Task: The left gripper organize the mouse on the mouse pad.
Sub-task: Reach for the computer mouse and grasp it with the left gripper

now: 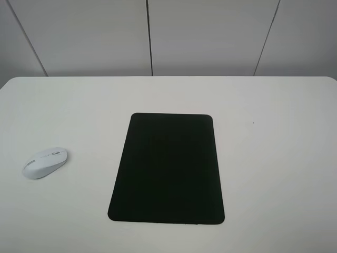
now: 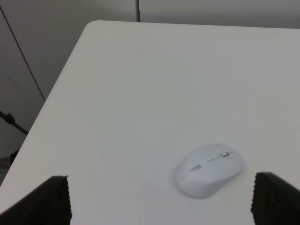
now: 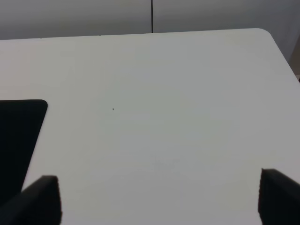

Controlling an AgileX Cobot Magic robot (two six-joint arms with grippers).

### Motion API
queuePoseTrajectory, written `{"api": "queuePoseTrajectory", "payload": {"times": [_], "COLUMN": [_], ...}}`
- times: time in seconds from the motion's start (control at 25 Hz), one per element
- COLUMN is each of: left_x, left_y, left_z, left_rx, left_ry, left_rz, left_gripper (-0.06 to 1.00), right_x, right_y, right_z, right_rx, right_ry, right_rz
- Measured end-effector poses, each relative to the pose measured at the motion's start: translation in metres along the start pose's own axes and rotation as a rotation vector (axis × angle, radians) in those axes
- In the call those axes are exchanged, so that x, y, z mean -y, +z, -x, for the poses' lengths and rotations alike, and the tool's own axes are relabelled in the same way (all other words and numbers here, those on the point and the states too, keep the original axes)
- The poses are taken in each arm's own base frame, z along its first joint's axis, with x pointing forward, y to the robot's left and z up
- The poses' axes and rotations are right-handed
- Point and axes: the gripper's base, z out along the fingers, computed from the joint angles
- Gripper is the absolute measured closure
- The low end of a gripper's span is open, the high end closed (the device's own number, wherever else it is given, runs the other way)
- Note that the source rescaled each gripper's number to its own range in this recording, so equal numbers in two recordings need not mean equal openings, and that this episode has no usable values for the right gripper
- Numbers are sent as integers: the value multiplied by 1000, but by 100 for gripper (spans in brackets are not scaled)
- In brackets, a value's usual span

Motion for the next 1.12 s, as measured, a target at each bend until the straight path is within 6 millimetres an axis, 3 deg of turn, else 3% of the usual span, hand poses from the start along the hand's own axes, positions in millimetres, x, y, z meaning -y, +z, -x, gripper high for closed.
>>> {"api": "queuePoseTrajectory", "payload": {"times": [1.12], "left_x": [0], "left_y": [0], "left_z": [0], "left_rx": [0], "left_ry": [0], "left_rz": [0], "left_gripper": [-6], "right_x": [0], "right_y": [0], "right_z": [0], "right_rx": [0], "right_ry": [0], "right_rz": [0]}}
